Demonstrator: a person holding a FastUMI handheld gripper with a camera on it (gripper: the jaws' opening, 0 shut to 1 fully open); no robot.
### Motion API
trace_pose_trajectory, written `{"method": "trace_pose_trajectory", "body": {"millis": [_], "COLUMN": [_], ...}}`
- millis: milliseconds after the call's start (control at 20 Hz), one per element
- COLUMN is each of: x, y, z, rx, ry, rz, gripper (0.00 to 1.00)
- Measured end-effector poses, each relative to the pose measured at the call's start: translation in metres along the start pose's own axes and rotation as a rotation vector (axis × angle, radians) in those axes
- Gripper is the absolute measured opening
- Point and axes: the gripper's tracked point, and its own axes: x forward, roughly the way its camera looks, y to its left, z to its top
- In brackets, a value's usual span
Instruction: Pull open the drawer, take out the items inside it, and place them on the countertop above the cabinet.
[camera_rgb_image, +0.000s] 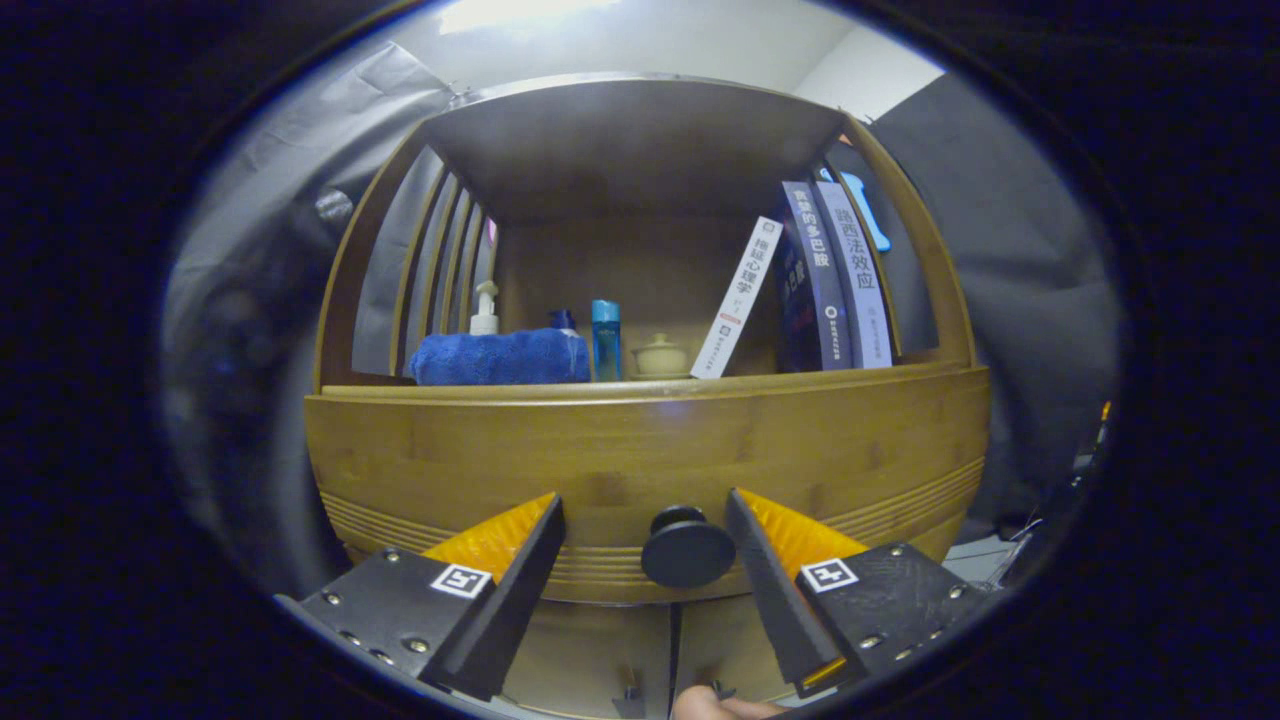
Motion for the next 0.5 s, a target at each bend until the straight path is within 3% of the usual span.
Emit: {"method": "trace_pose_trajectory", "body": {"millis": [250,500], "x": [-0.04,-0.086], "y": [-0.007,-0.016], "z": [-0.012,-0.006], "rx": [-0.073,-0.027], "ry": [0.097,0.289], "rz": [0.008,0.007], "gripper": [0.97,0.97]}}
